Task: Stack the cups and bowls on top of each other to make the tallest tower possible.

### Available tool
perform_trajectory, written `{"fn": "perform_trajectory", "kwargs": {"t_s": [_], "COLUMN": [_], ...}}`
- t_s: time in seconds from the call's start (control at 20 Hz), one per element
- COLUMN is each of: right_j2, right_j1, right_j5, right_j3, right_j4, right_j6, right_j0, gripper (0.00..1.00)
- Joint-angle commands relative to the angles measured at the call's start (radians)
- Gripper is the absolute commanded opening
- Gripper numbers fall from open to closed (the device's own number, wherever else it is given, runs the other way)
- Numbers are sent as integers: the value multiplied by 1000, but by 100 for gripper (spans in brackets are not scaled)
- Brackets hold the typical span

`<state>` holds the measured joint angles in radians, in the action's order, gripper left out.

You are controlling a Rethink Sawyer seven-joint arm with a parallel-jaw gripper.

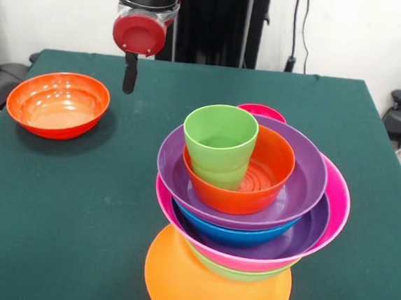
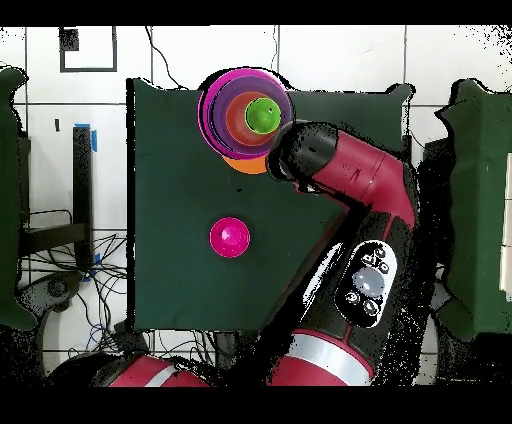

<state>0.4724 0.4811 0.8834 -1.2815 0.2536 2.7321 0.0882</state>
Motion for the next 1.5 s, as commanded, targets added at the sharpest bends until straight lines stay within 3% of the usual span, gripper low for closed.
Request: {"fn": "perform_trajectory", "kwargs": {"t_s": [0.05, 0.85, 1.5], "right_j2": [-162, -201, -203], "right_j1": [-3, -11, 3], "right_j5": [-82, -209, -228], "right_j3": [-177, -285, -355], "right_j4": [-60, -2, 54], "right_j6": [-107, 31, 124], "right_j0": [10, -32, -109], "gripper": [100, 100, 100]}}
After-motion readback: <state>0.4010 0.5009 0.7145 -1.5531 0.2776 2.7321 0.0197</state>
